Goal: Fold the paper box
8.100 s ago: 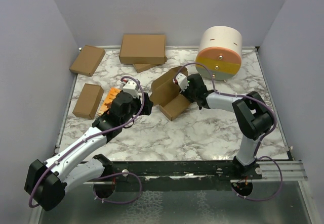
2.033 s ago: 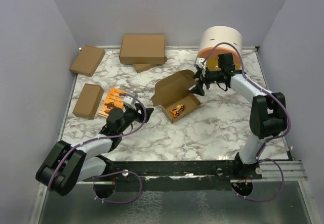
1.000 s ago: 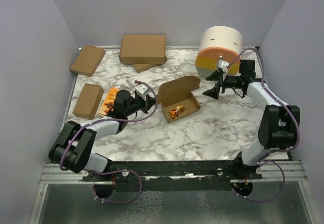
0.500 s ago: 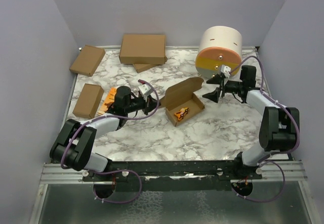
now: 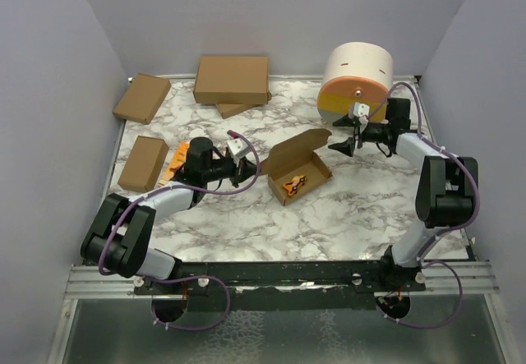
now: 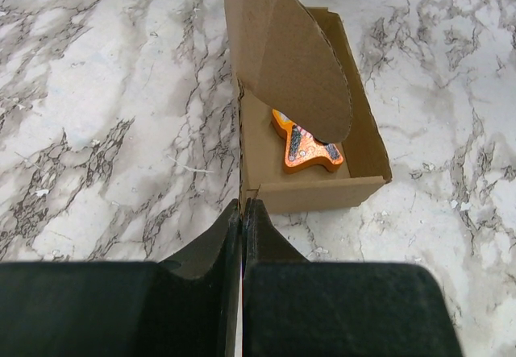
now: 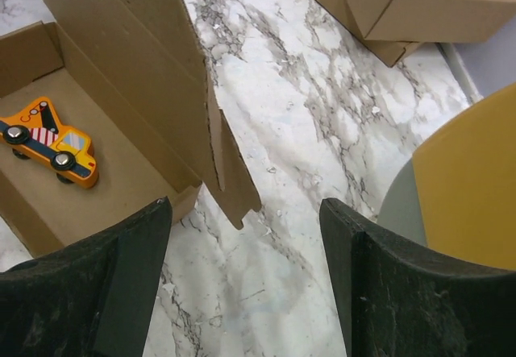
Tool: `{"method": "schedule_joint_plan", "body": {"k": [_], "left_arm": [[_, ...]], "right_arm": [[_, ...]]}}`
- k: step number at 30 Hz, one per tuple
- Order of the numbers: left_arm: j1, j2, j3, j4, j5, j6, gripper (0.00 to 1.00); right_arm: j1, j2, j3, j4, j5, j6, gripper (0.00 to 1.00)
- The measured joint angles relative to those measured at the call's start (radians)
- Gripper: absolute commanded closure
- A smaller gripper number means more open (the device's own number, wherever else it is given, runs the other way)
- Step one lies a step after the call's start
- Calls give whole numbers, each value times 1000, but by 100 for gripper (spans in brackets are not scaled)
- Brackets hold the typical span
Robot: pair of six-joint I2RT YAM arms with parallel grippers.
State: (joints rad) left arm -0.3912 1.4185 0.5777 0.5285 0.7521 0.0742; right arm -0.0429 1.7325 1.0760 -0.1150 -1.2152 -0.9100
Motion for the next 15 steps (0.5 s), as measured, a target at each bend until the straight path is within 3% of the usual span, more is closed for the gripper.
{"method": "schedule_joint_plan", "body": {"k": [5, 11, 15], "left_arm": [[8, 0, 3, -14, 21, 19, 100], [32, 11, 15, -19, 47, 22, 100], [38, 16, 16, -12, 51, 13, 100]], "right_arm": [[35, 24, 5, -28, 2, -63, 41], [62, 85, 70, -95, 2, -119, 75], [61, 98, 86, -122, 4, -129, 89]]}}
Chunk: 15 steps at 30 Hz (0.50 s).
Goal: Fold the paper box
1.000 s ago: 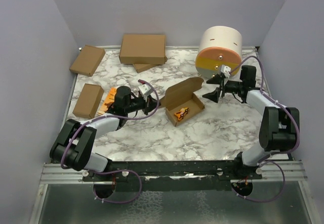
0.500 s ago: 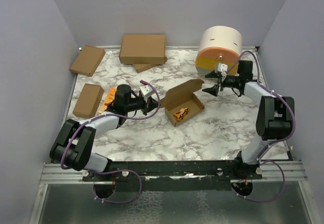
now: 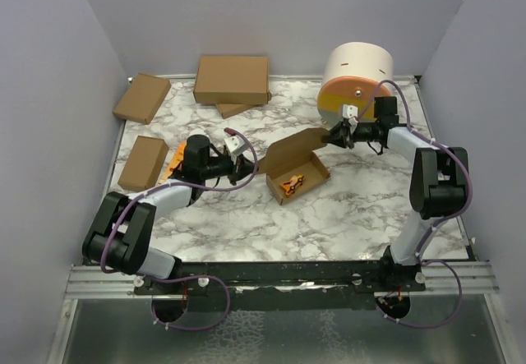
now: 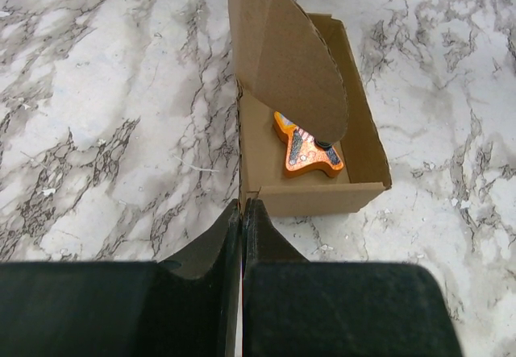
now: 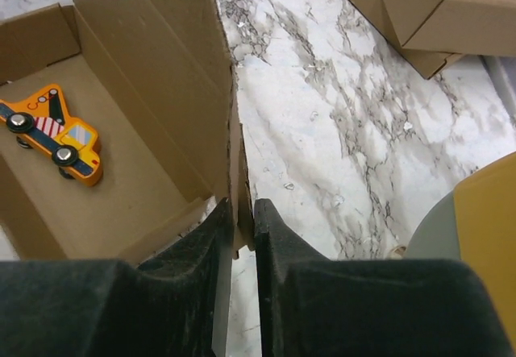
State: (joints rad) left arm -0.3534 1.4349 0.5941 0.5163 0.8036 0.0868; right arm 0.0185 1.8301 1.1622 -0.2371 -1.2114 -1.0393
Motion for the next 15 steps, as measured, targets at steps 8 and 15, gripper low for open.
{"method": "schedule_joint_plan", "body": {"k": [8, 15], "left_arm": [[1, 0, -39, 88, -43, -100, 100], [1, -5, -111, 233, -90, -236, 89]], "right_arm": [[0, -70, -88, 31, 12, 74, 99], [9, -214, -207, 139, 78, 301, 99]]}}
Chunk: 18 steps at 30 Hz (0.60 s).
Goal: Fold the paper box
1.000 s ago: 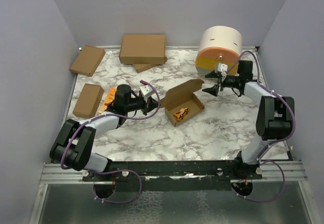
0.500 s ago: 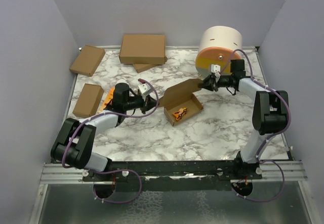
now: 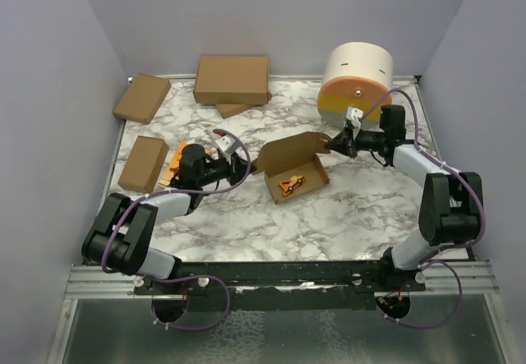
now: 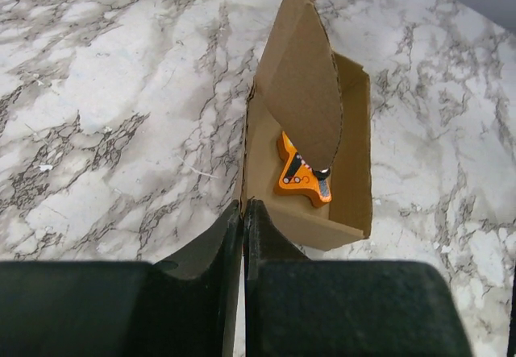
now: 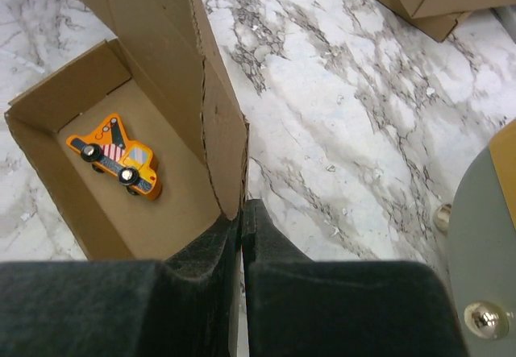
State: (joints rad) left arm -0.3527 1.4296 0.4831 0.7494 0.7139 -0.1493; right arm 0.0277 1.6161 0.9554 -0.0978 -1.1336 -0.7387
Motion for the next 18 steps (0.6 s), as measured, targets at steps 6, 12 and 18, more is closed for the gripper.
{"method": "schedule_joint_plan", "body": {"k": [6, 12, 18], "left_arm": [[0, -15, -16, 81, -1, -89, 50], [34, -211, -100, 51, -72, -113, 15], [77, -552, -241, 30, -328, -127, 26]], "right_arm": [[13, -44, -33, 65, 85, 114, 99], [16, -44, -37, 42, 111, 85, 99], [16, -44, -31, -3, 110, 42, 99]]}}
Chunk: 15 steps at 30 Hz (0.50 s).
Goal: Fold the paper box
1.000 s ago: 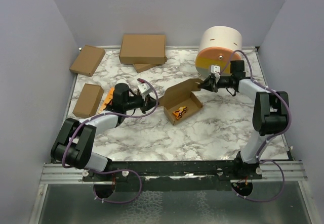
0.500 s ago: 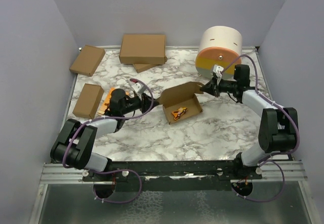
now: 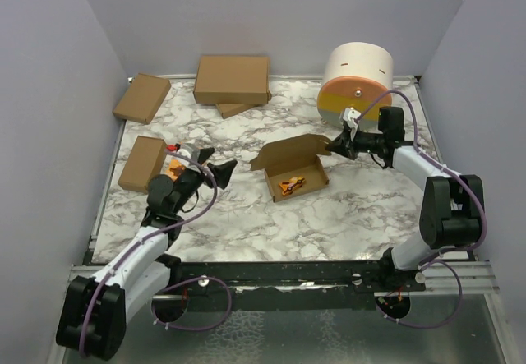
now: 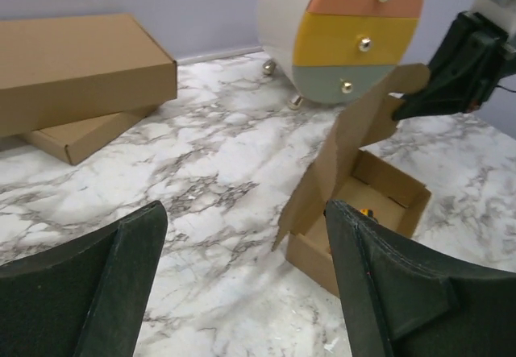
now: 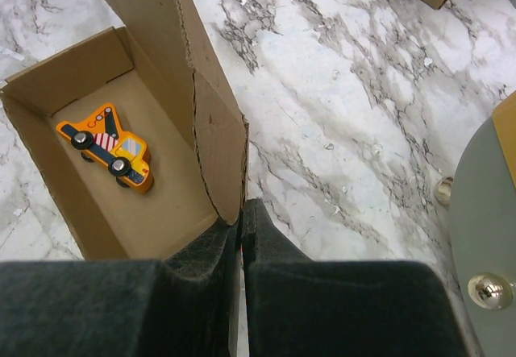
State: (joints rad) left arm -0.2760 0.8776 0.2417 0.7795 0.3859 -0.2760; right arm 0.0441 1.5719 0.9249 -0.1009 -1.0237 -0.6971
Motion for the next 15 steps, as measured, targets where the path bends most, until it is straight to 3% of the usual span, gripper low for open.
{"method": "schedule_joint_plan", "body": {"k": [4, 6, 11, 15], "left_arm": [[0, 117, 58, -28, -37, 30, 59], [0, 251, 105, -43, -38, 50, 67], [0, 485, 145, -25, -2, 95, 66], [0, 599, 151, 84, 79, 107, 63]], "right_arm": [[0, 0, 5, -15, -3, -16, 99], [0, 0, 7, -21, -5, -21, 99], [0, 1, 13, -35, -14, -27, 99], [0, 1, 18, -39, -17, -26, 99]]}}
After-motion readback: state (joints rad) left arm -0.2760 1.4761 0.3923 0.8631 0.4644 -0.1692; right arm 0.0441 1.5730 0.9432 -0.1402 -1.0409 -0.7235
